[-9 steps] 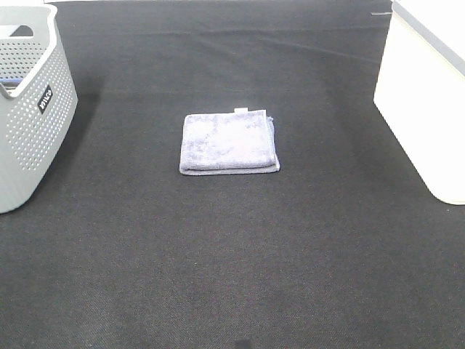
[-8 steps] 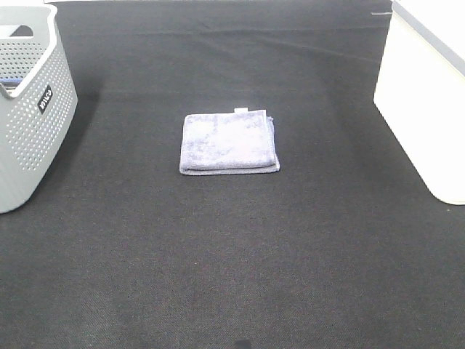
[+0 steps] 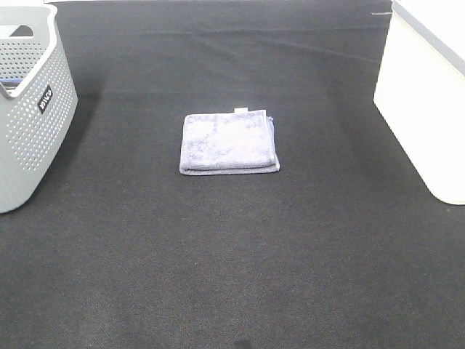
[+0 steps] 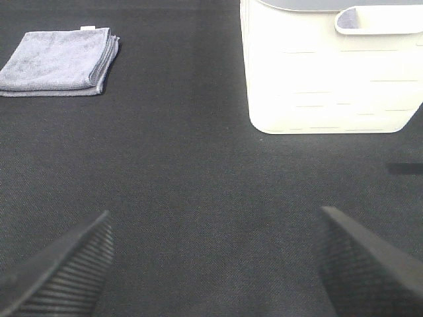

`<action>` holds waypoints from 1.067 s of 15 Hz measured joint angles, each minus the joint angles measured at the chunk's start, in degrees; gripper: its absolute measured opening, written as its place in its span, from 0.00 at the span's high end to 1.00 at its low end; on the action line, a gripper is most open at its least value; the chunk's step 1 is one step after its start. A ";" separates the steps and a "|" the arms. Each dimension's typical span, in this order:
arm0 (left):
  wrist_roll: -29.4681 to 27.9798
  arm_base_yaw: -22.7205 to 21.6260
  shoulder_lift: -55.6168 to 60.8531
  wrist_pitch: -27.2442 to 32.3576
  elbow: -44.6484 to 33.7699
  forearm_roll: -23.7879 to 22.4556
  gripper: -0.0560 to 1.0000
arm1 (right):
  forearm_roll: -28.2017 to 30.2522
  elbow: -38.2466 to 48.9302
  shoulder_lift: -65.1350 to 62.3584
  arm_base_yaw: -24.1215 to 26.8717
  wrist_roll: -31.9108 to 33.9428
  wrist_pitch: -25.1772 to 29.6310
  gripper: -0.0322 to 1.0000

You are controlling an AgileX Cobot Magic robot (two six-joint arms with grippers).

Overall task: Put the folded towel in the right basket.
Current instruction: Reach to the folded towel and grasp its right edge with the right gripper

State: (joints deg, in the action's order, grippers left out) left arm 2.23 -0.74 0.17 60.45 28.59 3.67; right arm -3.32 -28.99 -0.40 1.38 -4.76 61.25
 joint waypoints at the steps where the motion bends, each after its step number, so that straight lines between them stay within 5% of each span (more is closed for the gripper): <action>1: 0.00 0.00 0.00 0.00 0.00 0.00 0.03 | 0.00 0.00 0.00 0.00 0.00 0.00 0.21; 16: 0.00 0.00 0.00 0.00 0.00 0.00 0.03 | 0.00 0.00 0.00 0.00 0.00 0.00 0.21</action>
State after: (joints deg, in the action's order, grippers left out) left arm 2.23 -0.74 0.17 60.45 28.59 3.67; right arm -3.32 -28.99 -0.40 1.38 -4.76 61.25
